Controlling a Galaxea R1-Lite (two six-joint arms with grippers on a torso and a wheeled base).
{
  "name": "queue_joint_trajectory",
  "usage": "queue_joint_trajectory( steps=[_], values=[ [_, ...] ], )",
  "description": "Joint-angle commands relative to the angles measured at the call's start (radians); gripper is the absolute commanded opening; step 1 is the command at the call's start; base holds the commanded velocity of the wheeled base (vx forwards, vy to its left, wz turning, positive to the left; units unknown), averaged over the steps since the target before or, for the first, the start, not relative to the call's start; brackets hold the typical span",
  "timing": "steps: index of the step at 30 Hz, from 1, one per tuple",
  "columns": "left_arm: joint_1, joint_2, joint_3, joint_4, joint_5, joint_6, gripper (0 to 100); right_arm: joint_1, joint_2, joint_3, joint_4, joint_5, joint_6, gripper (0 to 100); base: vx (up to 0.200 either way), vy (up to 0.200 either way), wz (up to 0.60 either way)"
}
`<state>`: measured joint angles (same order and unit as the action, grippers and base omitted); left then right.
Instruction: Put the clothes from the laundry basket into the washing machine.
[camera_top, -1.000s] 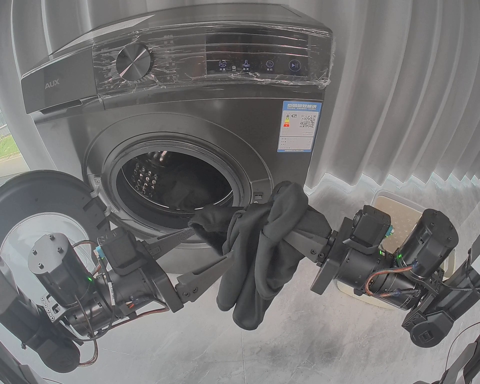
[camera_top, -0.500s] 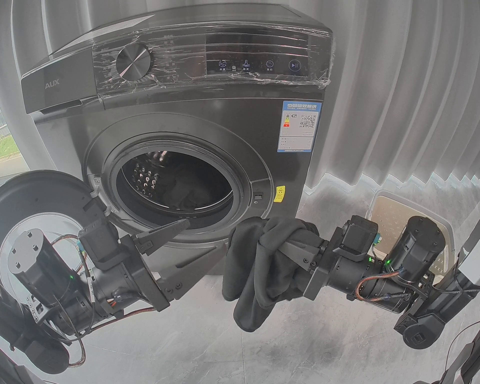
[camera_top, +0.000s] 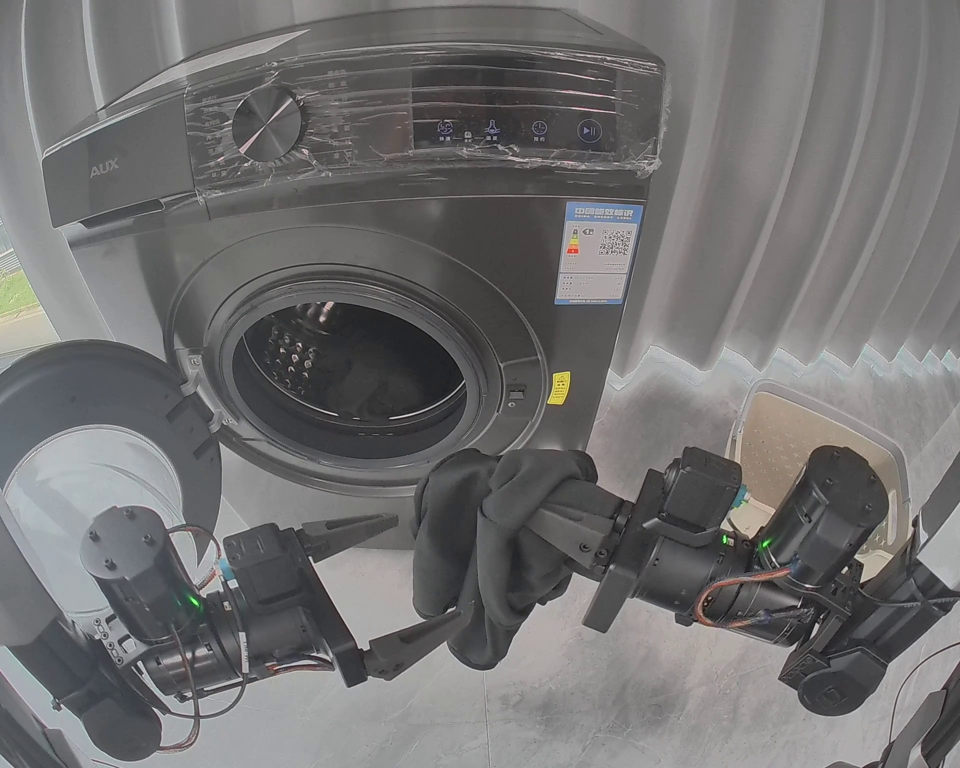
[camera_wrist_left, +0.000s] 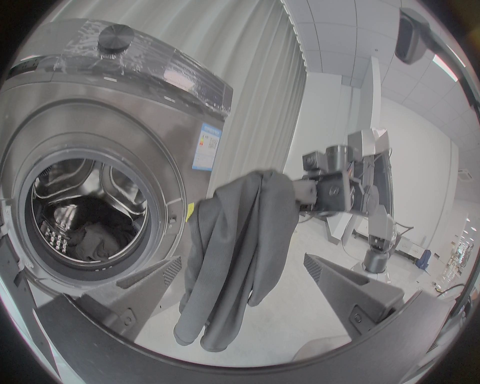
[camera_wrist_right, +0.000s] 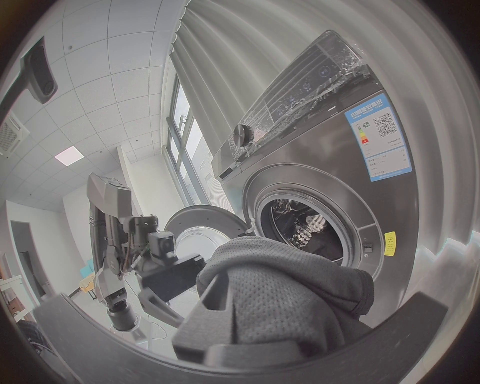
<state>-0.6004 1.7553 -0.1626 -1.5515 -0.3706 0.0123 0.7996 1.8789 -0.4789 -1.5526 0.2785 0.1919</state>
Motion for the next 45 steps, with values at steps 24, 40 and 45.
queue_joint_trajectory(
  steps=[24,40,45],
  values=[
    [-0.025,0.282,-0.278,-0.002,0.013,0.006,100,0.035,0.006,-0.052,-0.003,-0.009,0.018,0,0.0,0.0,0.0],
    [-0.018,0.312,-0.315,-0.006,0.015,0.005,0,0.02,0.008,-0.084,-0.003,-0.038,0.037,0,0.0,0.0,0.0],
    [-0.001,0.305,-0.31,-0.006,0.015,0.003,0,0.003,0.003,-0.089,-0.001,-0.039,0.037,0,0.0,0.0,0.0]
  ],
)
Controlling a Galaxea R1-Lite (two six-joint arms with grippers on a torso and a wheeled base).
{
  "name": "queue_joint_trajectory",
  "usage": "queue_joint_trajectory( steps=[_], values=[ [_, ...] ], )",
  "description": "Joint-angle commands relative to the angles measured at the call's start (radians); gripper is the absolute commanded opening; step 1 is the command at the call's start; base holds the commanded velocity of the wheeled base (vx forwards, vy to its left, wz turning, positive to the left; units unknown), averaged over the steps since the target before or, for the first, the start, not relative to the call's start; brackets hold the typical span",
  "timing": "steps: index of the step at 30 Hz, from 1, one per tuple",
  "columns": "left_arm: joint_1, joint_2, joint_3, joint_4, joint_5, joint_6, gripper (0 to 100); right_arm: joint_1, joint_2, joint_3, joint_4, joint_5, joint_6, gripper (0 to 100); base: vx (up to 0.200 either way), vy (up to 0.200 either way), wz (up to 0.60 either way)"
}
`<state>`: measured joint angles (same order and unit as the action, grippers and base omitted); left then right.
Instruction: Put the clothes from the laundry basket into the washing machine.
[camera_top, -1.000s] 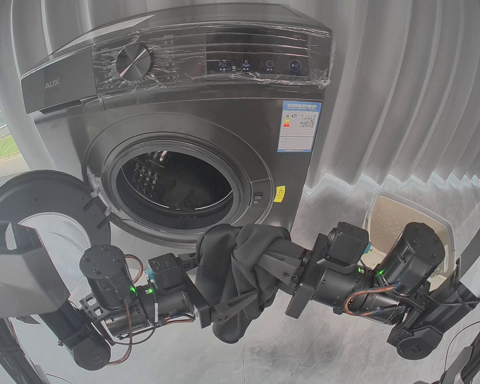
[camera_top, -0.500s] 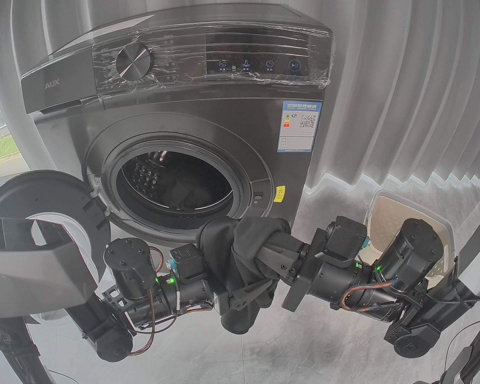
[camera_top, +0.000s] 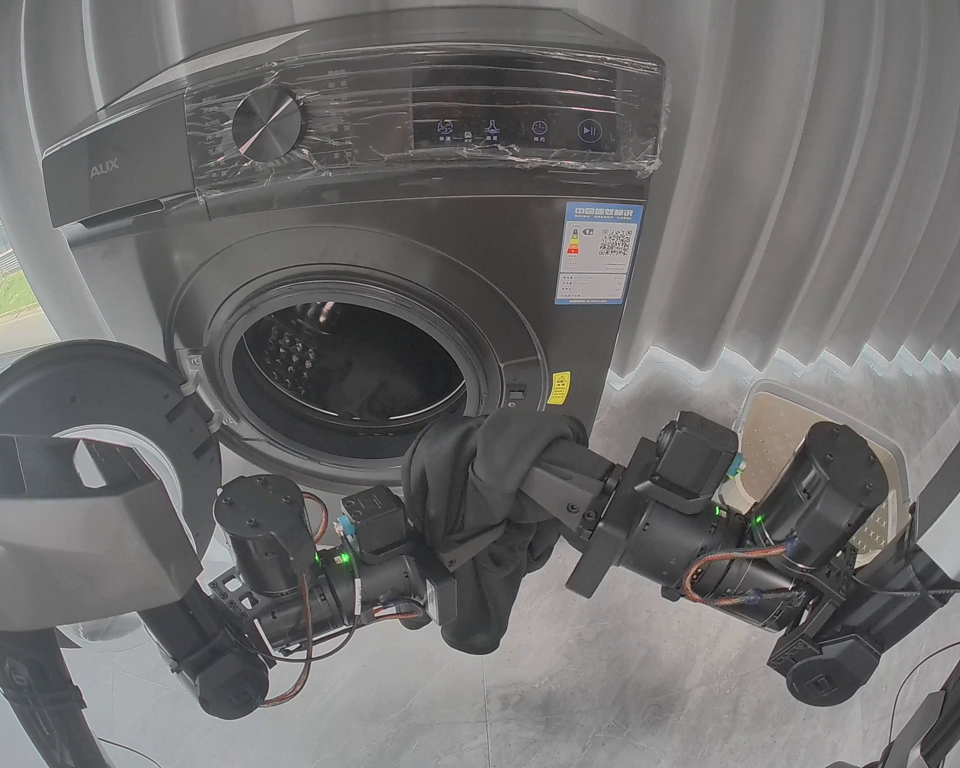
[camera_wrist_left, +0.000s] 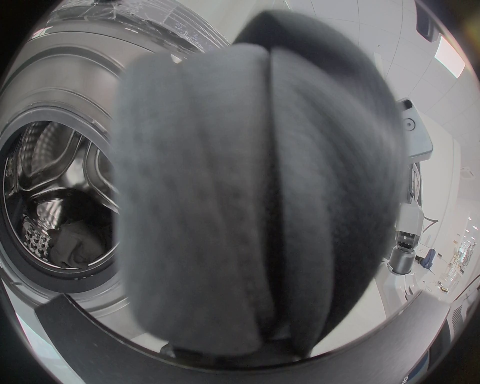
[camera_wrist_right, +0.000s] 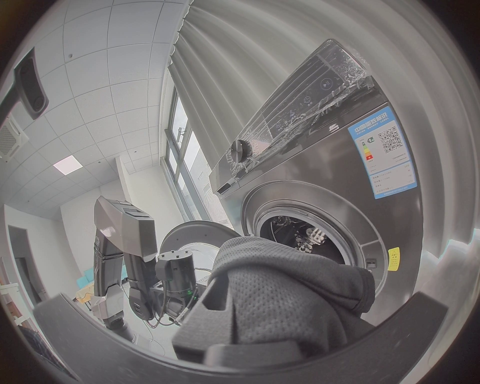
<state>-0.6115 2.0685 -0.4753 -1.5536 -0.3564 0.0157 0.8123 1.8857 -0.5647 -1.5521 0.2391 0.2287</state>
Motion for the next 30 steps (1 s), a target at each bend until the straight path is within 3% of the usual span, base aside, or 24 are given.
queue_joint_trajectory(
  steps=[1,11,30],
  values=[
    [0.012,-0.021,0.003,-0.003,0.0,0.0,0,-0.018,-0.002,-0.004,-0.002,-0.004,0.0,0,0.0,0.0,0.0],
    [0.01,-0.176,0.126,-0.002,-0.006,0.006,0,-0.107,0.032,-0.018,0.0,-0.009,0.0,0,0.0,0.0,0.0],
    [0.012,-0.208,0.11,-0.002,0.005,-0.002,0,-0.088,0.058,0.031,0.0,-0.026,-0.002,0,0.0,0.0,0.0]
  ],
)
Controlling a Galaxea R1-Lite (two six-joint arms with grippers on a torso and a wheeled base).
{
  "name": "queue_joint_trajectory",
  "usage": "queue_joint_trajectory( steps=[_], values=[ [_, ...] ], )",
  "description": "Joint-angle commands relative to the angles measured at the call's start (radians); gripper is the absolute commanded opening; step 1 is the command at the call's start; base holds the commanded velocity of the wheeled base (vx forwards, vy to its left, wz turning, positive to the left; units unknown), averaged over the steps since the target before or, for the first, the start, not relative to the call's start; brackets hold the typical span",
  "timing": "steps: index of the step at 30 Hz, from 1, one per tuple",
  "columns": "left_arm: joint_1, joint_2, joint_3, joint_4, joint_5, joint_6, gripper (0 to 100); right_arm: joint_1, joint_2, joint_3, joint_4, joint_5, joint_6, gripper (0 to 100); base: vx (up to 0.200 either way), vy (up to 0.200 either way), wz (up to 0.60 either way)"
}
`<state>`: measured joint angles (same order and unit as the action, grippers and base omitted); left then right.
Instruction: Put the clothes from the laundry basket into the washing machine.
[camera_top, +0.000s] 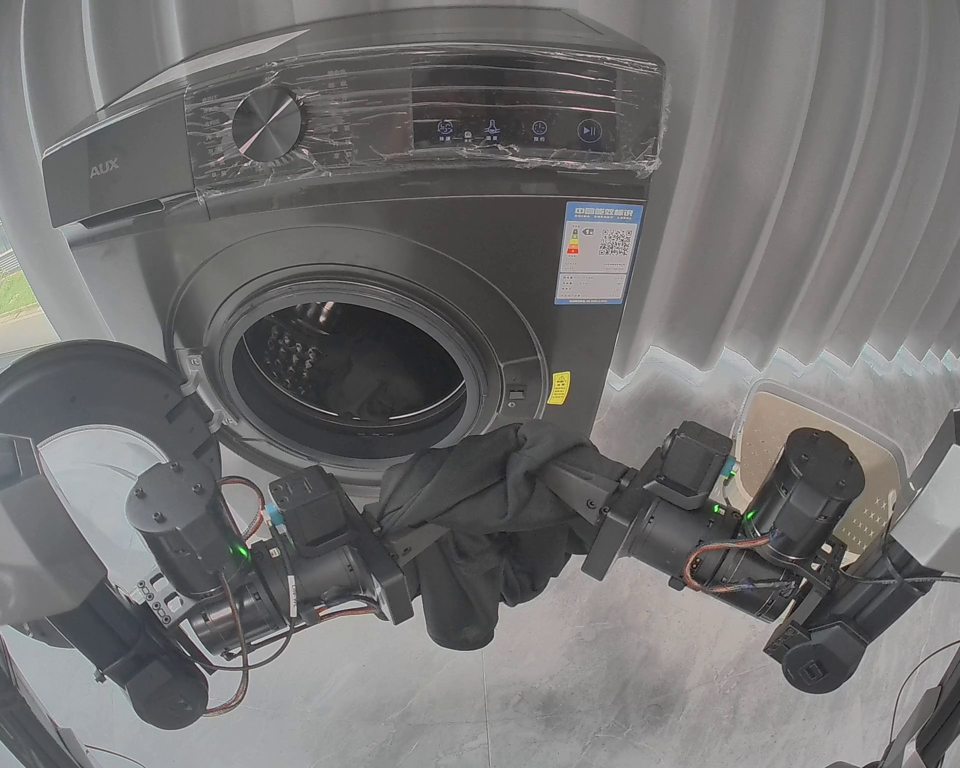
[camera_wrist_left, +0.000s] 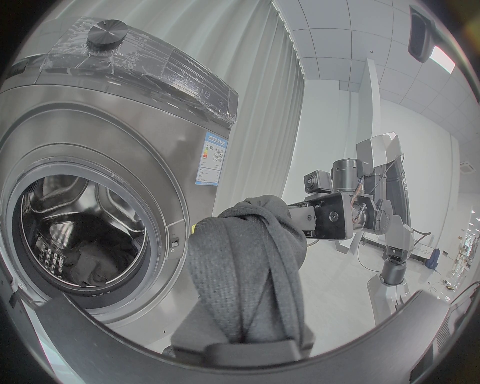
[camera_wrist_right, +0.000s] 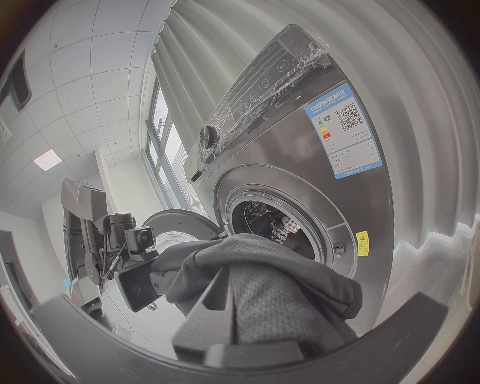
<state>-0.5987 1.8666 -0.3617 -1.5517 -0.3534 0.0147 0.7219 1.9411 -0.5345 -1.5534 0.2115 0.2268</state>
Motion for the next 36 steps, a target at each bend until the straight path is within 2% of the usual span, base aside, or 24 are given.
queue_joint_trajectory(
  steps=[1,2,9,16,23,31,36],
  values=[
    [-0.001,-0.006,-0.003,-0.004,0.005,-0.001,0,0.004,0.002,0.001,0.001,0.002,0.0,0,0.0,0.0,0.0],
    [-0.001,-0.006,-0.003,-0.004,0.005,-0.001,0,0.004,0.002,0.001,0.001,0.002,0.0,100,0.0,0.0,0.0],
    [-0.001,-0.007,-0.003,-0.004,0.01,-0.001,0,0.019,-0.004,0.01,0.003,0.003,0.002,100,0.0,0.0,0.0],
    [0.0,-0.007,-0.022,-0.004,0.016,-0.004,0,0.082,-0.01,0.145,0.001,0.011,-0.004,100,0.0,0.0,0.0],
    [0.0,-0.015,-0.074,-0.005,0.06,-0.035,0,0.09,-0.01,0.238,0.001,0.037,-0.009,100,0.0,0.0,0.0],
    [0.0,-0.052,-0.074,-0.004,0.065,-0.044,0,0.054,-0.037,0.306,0.001,0.04,-0.024,100,0.0,0.0,0.0],
    [-0.001,-0.07,-0.063,-0.004,0.068,-0.044,0,-0.029,-0.059,0.291,0.003,0.04,-0.046,100,0.0,0.0,0.0]
  ],
)
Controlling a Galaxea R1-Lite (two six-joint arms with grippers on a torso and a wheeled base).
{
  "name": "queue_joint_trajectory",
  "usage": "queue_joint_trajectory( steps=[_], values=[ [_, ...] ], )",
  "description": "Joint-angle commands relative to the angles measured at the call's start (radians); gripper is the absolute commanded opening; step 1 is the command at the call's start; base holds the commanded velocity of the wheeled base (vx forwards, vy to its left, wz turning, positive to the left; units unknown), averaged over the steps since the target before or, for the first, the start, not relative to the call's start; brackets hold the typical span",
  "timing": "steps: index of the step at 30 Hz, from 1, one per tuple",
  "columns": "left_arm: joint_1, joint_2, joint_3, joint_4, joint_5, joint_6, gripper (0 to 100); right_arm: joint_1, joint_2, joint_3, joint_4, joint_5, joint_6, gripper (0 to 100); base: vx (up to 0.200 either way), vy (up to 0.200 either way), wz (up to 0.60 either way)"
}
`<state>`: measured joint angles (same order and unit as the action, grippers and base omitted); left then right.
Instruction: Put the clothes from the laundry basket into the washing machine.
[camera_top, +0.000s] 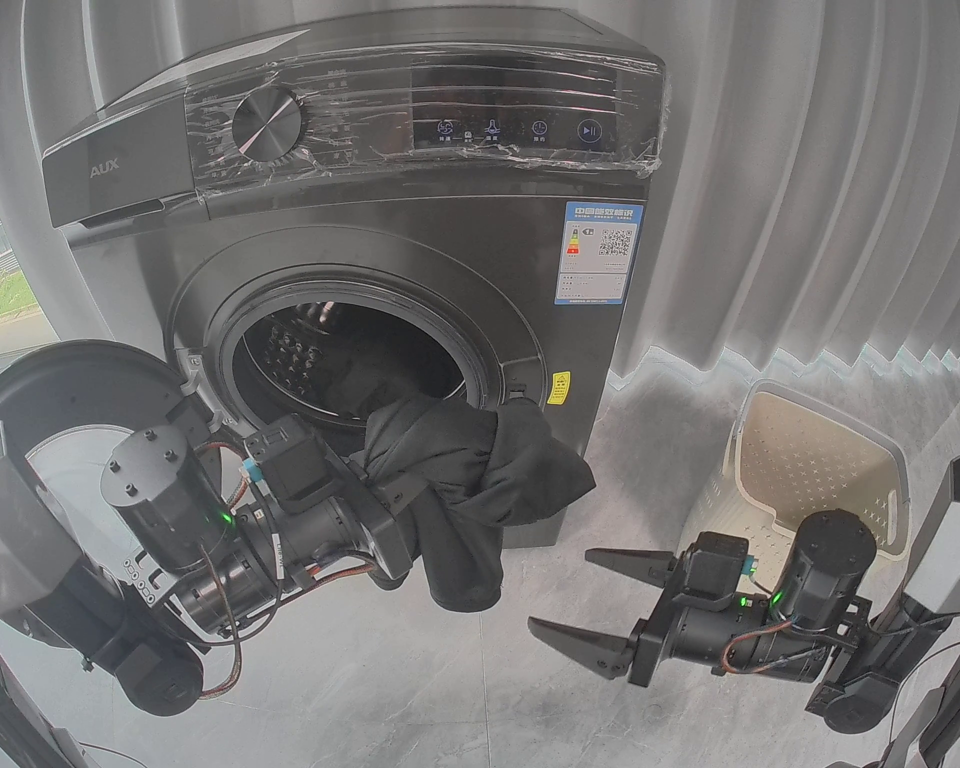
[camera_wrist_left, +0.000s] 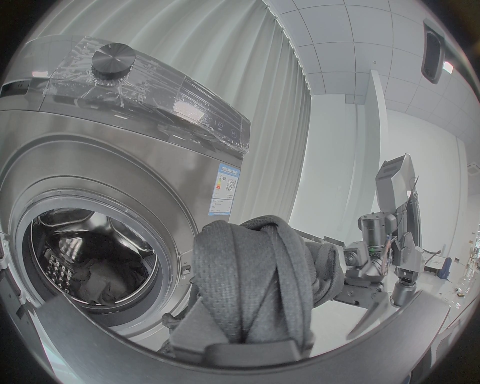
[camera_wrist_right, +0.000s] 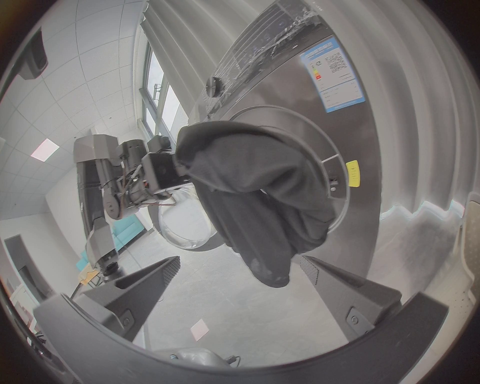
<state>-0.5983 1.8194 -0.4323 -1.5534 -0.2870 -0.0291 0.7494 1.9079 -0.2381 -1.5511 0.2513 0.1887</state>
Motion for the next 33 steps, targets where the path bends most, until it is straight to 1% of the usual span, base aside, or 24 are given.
queue_joint_trajectory(
  steps=[1,3,5,8,13,23,24,25,26,27,28,29,30,31,32,33],
  values=[
    [-0.001,-0.025,0.007,-0.002,0.002,0.0,0,-0.07,-0.027,-0.013,-0.001,0.0,-0.008,100,0.0,0.0,0.0],
    [-0.001,-0.035,0.01,-0.002,0.002,0.0,0,-0.097,-0.032,-0.03,0.0,0.0,-0.011,100,0.0,0.0,0.0],
    [-0.001,-0.041,0.01,-0.002,0.002,-0.002,0,-0.108,-0.032,-0.052,0.0,0.0,-0.017,100,0.0,0.0,0.0],
    [-0.001,-0.048,0.012,-0.002,0.002,-0.002,0,-0.107,-0.029,-0.076,0.0,0.0,-0.017,100,0.0,0.0,0.0],
    [-0.001,-0.057,0.02,-0.002,0.002,-0.012,0,-0.1,-0.021,-0.076,0.0,0.0,-0.017,100,0.0,0.0,0.0],
    [0.0,-0.066,0.032,-0.002,0.002,-0.012,0,-0.1,-0.02,-0.081,0.0,0.0,-0.018,100,0.0,0.0,0.0],
    [0.0,-0.068,0.029,-0.001,0.009,-0.015,0,-0.1,-0.02,-0.081,0.0,0.0,-0.018,100,0.0,0.0,0.0],
    [0.0,-0.068,0.026,-0.001,0.035,-0.026,0,-0.099,-0.02,-0.081,0.0,0.0,-0.018,100,0.0,0.0,0.0],
    [-0.001,-0.068,0.026,-0.001,0.069,-0.041,0,-0.097,-0.02,-0.081,0.0,0.0,-0.018,100,0.0,0.0,0.0],
    [-0.001,-0.069,0.027,-0.001,0.109,-0.051,0,-0.097,-0.02,-0.081,0.0,0.0,-0.018,100,0.0,0.0,0.0],
    [-0.001,-0.069,0.029,-0.001,0.144,-0.055,0,-0.097,-0.02,-0.081,0.0,0.0,-0.018,100,0.0,0.0,0.0],
    [-0.001,-0.069,0.035,-0.001,0.195,-0.06,0,-0.097,-0.02,-0.081,0.0,0.0,-0.018,100,0.0,0.0,0.0],
    [-0.001,-0.069,0.04,-0.001,0.221,-0.061,0,-0.097,-0.02,-0.079,0.0,0.0,-0.018,100,0.0,0.0,0.0],
    [-0.001,-0.069,0.04,-0.001,0.221,-0.061,0,-0.097,-0.02,-0.079,0.0,0.0,-0.018,100,0.0,0.0,0.0],
    [-0.011,-0.069,0.064,-0.001,0.273,-0.064,0,-0.097,-0.021,-0.079,0.0,0.0,-0.02,100,0.0,0.0,0.0],
    [-0.012,-0.071,0.086,-0.001,0.293,-0.061,0,-0.096,-0.023,-0.079,0.0,0.0,-0.02,100,0.0,0.0,0.0]
  ],
)
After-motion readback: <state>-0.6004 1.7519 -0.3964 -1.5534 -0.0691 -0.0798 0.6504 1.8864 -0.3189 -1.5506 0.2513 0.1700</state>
